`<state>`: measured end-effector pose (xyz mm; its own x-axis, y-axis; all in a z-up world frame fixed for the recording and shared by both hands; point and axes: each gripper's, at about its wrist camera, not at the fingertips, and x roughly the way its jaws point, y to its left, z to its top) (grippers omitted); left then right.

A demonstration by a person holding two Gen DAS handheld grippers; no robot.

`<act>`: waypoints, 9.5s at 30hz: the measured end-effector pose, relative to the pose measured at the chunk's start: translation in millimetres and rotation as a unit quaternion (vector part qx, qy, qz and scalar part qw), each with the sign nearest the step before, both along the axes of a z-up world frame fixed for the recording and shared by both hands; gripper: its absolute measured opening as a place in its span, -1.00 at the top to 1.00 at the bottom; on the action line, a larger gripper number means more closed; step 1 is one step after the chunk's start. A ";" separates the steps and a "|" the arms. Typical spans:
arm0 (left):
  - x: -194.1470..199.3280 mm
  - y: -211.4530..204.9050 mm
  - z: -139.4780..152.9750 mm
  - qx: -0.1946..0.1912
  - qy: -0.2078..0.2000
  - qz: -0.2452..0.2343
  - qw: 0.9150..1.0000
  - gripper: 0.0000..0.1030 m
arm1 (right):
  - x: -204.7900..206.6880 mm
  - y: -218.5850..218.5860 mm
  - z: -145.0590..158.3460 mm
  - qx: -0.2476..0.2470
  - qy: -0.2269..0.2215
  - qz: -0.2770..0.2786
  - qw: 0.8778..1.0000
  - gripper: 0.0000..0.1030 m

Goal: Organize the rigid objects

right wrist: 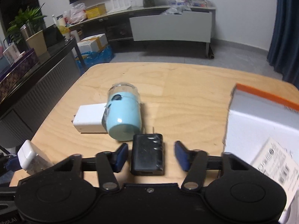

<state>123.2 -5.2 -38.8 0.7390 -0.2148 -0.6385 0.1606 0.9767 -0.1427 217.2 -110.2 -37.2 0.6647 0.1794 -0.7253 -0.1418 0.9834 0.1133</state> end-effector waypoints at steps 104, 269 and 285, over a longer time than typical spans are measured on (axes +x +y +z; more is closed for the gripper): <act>-71.0 -122.8 72.4 0.008 -0.048 -0.139 0.989 -0.16 | -191.2 -126.4 112.2 0.026 -0.113 -0.179 0.977 0.15; -7.6 1.8 55.5 0.005 0.036 0.056 0.998 -0.88 | -113.1 -27.6 86.9 0.018 -0.074 -0.044 0.996 -0.51; 7.3 9.6 40.2 0.002 0.050 0.071 0.996 -0.90 | -99.7 -21.0 70.7 0.023 -0.058 -0.033 0.997 -0.51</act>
<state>130.5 4.4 1.4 0.6940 -0.1094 -0.7116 0.0060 0.9892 -0.1463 117.6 -131.2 33.4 0.7556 0.1644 -0.6340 -0.0925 0.9851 0.1452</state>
